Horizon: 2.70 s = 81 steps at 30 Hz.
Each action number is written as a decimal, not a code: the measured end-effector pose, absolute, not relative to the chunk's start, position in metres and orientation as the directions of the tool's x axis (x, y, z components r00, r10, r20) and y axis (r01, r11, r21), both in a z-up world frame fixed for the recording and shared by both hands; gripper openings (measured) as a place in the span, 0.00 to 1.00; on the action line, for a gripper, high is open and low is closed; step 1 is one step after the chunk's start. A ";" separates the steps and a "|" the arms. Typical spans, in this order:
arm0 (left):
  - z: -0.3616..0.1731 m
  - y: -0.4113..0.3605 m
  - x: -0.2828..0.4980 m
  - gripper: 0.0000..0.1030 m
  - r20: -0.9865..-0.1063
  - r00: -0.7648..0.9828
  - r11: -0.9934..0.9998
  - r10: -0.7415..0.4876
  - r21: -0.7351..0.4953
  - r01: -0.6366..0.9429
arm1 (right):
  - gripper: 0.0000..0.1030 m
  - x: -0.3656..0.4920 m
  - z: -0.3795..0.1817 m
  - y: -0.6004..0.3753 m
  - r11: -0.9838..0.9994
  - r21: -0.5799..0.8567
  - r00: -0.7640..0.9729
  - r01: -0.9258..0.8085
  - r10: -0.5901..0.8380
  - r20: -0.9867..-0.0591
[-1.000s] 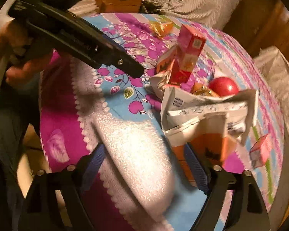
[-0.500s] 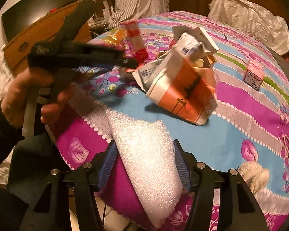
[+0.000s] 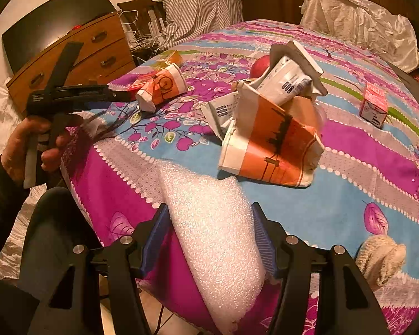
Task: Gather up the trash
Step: 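Grasp the orange-white paper bag with left tool while right tool holds the foam sleeve, then carry the paper bag and foam sleeve with both tools to the bucket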
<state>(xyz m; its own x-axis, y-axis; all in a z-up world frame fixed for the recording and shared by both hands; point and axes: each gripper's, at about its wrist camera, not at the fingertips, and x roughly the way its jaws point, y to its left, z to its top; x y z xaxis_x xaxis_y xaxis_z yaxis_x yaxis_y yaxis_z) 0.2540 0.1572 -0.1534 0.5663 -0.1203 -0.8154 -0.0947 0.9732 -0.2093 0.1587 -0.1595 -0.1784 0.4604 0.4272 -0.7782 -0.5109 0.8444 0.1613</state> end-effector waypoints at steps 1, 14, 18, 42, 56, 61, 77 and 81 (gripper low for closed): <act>-0.151 0.147 0.252 0.71 -0.808 0.567 0.971 -0.161 -0.234 -0.057 | 0.59 0.160 -0.179 -0.159 0.844 0.164 0.459 -0.510 0.428 -0.779; -0.158 0.083 0.279 0.74 -0.804 0.559 0.971 -0.202 -0.239 0.007 | 0.59 0.163 -0.186 -0.166 0.845 0.200 0.458 -0.496 0.450 -0.767; -0.152 0.073 0.275 0.82 -0.793 0.581 0.978 -0.183 -0.209 0.023 | 0.59 0.163 -0.184 -0.168 0.844 0.211 0.459 -0.493 0.459 -0.761; -0.132 0.080 0.259 0.08 -0.717 0.696 0.995 -0.036 -0.092 -0.044 | 0.55 0.156 -0.152 -0.165 0.903 0.216 0.669 -0.372 0.422 -0.612; -0.040 0.050 0.169 0.08 -0.424 0.902 0.996 0.081 0.006 -0.086 | 0.55 0.152 -0.064 -0.135 0.979 0.078 0.911 -0.191 0.206 -0.357; -0.031 0.042 0.165 0.08 -0.386 0.916 0.993 0.111 0.002 -0.119 | 0.55 0.143 -0.043 -0.133 0.995 0.036 0.952 -0.091 0.097 -0.291; -0.008 0.078 0.155 0.08 -0.351 0.915 0.976 0.199 -0.008 -0.216 | 0.56 0.144 -0.011 -0.082 0.985 0.001 0.952 -0.171 0.165 -0.257; 0.004 0.110 0.150 0.08 -0.341 0.905 0.961 0.254 -0.016 -0.276 | 0.56 0.151 0.002 -0.045 0.968 -0.005 0.935 -0.253 0.243 -0.260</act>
<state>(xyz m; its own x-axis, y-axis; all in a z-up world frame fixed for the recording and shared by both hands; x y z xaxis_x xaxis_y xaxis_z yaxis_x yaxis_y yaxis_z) 0.1500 0.1099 0.0038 0.9049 0.2541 -0.3413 -0.2759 0.9611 -0.0159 0.1508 -0.0449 0.0019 0.9347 0.2430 -0.2596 -0.2528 0.9675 -0.0048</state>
